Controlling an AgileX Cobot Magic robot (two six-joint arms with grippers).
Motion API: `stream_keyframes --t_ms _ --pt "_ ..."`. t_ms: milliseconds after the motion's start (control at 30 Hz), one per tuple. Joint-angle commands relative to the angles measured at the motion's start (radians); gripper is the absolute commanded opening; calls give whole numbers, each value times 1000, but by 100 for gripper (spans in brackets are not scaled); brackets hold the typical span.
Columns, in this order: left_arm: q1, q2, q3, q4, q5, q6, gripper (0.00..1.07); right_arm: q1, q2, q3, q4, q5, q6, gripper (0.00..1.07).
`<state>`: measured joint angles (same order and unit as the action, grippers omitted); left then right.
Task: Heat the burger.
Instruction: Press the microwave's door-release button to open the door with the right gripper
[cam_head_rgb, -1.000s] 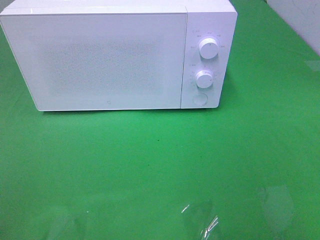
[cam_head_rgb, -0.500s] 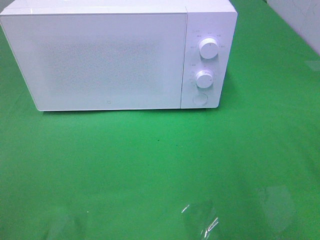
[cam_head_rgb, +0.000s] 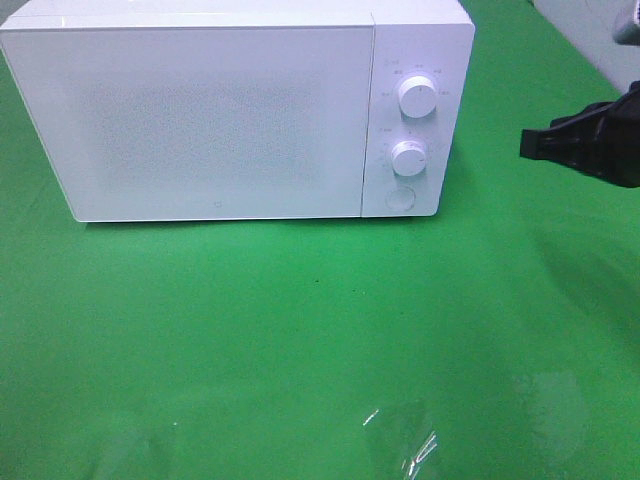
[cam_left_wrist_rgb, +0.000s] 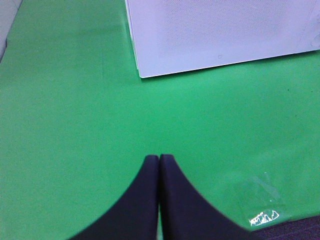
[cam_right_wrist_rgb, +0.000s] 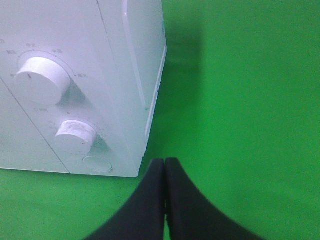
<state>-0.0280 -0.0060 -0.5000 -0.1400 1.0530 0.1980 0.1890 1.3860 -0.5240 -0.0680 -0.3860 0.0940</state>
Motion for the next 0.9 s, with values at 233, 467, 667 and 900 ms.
stream_keyframes --t_ms 233,467,667,900 --pt "4 -8 2 -5 -12 -4 0 10 253 -7 -90 -241 95 0" --pt "4 -8 2 -5 -12 -4 0 128 372 -24 -115 -313 146 0" --pt "4 -8 2 -5 -12 -4 0 244 445 -88 -106 -313 174 0" --pt "4 -8 2 -5 -12 -4 0 283 550 -176 -104 -315 389 0"
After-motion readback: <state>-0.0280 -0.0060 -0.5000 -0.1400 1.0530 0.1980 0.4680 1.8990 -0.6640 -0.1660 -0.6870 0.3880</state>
